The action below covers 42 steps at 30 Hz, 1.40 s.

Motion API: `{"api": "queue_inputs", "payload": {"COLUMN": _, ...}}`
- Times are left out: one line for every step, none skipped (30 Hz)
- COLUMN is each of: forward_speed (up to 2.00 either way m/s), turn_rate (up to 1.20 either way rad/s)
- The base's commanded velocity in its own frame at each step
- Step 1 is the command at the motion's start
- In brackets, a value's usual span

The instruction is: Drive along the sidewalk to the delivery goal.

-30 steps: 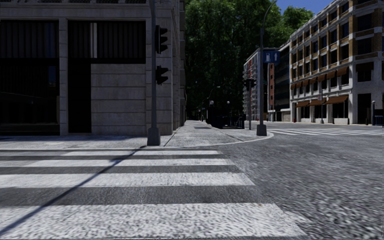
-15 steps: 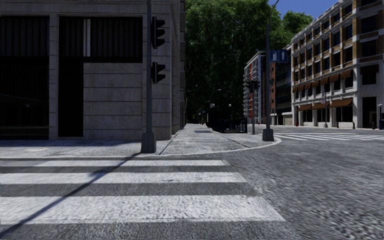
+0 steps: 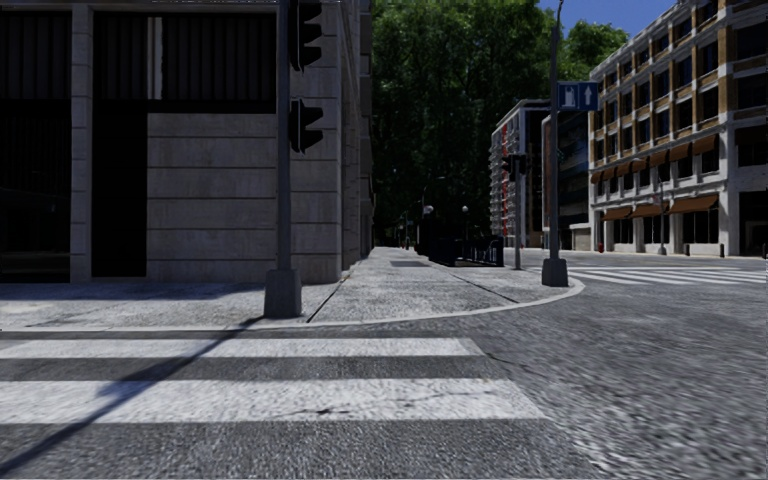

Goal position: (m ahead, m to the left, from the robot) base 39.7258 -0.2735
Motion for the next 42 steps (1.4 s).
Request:
{"api": "queue_inputs", "payload": {"forward_speed": 1.61, "turn_rate": 0.00}}
{"api": "queue_inputs", "payload": {"forward_speed": 1.61, "turn_rate": 0.00}}
{"api": "queue_inputs", "payload": {"forward_speed": 1.61, "turn_rate": 0.00}}
{"api": "queue_inputs", "payload": {"forward_speed": 1.61, "turn_rate": 0.00}}
{"api": "queue_inputs", "payload": {"forward_speed": 1.61, "turn_rate": 0.00}}
{"api": "queue_inputs", "payload": {"forward_speed": 1.61, "turn_rate": 0.00}}
{"api": "queue_inputs", "payload": {"forward_speed": 1.61, "turn_rate": 0.00}}
{"api": "queue_inputs", "payload": {"forward_speed": 1.61, "turn_rate": 0.00}}
{"api": "queue_inputs", "payload": {"forward_speed": 1.61, "turn_rate": 0.00}}
{"api": "queue_inputs", "payload": {"forward_speed": 1.61, "turn_rate": 0.00}}
{"api": "queue_inputs", "payload": {"forward_speed": 1.60, "turn_rate": 0.00}}
{"api": "queue_inputs", "payload": {"forward_speed": 1.59, "turn_rate": 0.00}}
{"api": "queue_inputs", "payload": {"forward_speed": 1.53, "turn_rate": 0.00}}
{"api": "queue_inputs", "payload": {"forward_speed": 1.53, "turn_rate": 0.00}}
{"api": "queue_inputs", "payload": {"forward_speed": 1.49, "turn_rate": 0.00}}
{"api": "queue_inputs", "payload": {"forward_speed": 1.48, "turn_rate": 0.00}}
{"api": "queue_inputs", "payload": {"forward_speed": 1.47, "turn_rate": 0.00}}
{"api": "queue_inputs", "payload": {"forward_speed": 1.47, "turn_rate": 0.00}}
{"api": "queue_inputs", "payload": {"forward_speed": 1.47, "turn_rate": 0.00}}
{"api": "queue_inputs", "payload": {"forward_speed": 1.47, "turn_rate": 0.00}}
{"api": "queue_inputs", "payload": {"forward_speed": 1.47, "turn_rate": 0.00}}
{"api": "queue_inputs", "payload": {"forward_speed": 1.47, "turn_rate": 0.00}}
{"api": "queue_inputs", "payload": {"forward_speed": 1.47, "turn_rate": 0.00}}
{"api": "queue_inputs", "payload": {"forward_speed": 1.47, "turn_rate": 0.00}}
{"api": "queue_inputs", "payload": {"forward_speed": 1.46, "turn_rate": 0.00}}
{"api": "queue_inputs", "payload": {"forward_speed": 1.46, "turn_rate": 0.00}}
{"api": "queue_inputs", "payload": {"forward_speed": 1.46, "turn_rate": 0.00}}
{"api": "queue_inputs", "payload": {"forward_speed": 1.46, "turn_rate": 0.00}}
{"api": "queue_inputs", "payload": {"forward_speed": 1.46, "turn_rate": 0.00}}
{"api": "queue_inputs", "payload": {"forward_speed": 1.46, "turn_rate": 0.00}}
{"api": "queue_inputs", "payload": {"forward_speed": 1.46, "turn_rate": 0.00}}
{"api": "queue_inputs", "payload": {"forward_speed": 1.45, "turn_rate": 0.00}}
{"api": "queue_inputs", "payload": {"forward_speed": 1.45, "turn_rate": 0.00}}
{"api": "queue_inputs", "payload": {"forward_speed": 1.45, "turn_rate": 0.00}}
{"api": "queue_inputs", "payload": {"forward_speed": 1.45, "turn_rate": 0.00}}
{"api": "queue_inputs", "payload": {"forward_speed": 1.45, "turn_rate": 0.00}}
{"api": "queue_inputs", "payload": {"forward_speed": 1.45, "turn_rate": 0.00}}
{"api": "queue_inputs", "payload": {"forward_speed": 1.45, "turn_rate": 0.00}}
{"api": "queue_inputs", "payload": {"forward_speed": 1.45, "turn_rate": 0.00}}
{"api": "queue_inputs", "payload": {"forward_speed": 1.45, "turn_rate": 0.00}}
{"api": "queue_inputs", "payload": {"forward_speed": 1.45, "turn_rate": 0.00}}
{"api": "queue_inputs", "payload": {"forward_speed": 1.45, "turn_rate": 0.00}}
